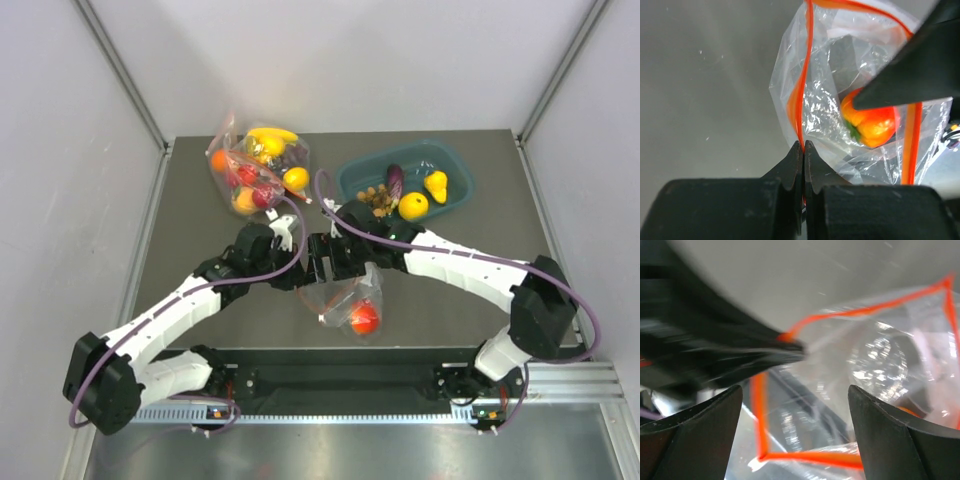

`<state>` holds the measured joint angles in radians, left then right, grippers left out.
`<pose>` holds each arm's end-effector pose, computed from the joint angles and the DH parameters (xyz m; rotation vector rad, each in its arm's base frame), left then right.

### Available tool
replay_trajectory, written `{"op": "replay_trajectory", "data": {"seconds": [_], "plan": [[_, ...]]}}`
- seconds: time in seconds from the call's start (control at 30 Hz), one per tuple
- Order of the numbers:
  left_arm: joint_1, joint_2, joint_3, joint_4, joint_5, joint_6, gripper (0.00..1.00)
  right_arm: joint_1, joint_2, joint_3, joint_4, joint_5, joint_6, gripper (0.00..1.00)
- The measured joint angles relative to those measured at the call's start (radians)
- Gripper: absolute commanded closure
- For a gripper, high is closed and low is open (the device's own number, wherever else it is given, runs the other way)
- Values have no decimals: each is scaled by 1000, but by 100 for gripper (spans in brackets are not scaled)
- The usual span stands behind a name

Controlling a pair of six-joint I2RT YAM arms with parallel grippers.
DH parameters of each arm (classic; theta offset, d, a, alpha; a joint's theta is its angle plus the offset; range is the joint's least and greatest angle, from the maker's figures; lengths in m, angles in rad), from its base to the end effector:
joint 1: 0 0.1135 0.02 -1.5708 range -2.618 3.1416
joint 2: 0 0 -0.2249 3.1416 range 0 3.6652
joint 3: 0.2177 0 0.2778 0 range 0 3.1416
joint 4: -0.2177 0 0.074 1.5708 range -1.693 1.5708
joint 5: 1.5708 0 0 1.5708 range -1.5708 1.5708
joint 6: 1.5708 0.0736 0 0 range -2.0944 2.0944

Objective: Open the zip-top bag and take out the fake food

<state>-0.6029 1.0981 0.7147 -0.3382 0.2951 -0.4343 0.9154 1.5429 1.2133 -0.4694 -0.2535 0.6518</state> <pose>0.2350 -0.1878 0.1725 0.3639 2.3853 -0.8503 0.2237 0.3213 0.2032 -0.4741 2.5542 0.9782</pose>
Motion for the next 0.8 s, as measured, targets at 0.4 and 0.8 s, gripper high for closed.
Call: {"op": "replay_trajectory", "data": {"seconds": [0.4,0.8], "plan": [[0,-54,0,48,-1,-13,100,-2,64,98,-312,166,-5,12],[-3,-54,0,72,-5,-13,100,19,57,138,-569,227,-56,11]]}}
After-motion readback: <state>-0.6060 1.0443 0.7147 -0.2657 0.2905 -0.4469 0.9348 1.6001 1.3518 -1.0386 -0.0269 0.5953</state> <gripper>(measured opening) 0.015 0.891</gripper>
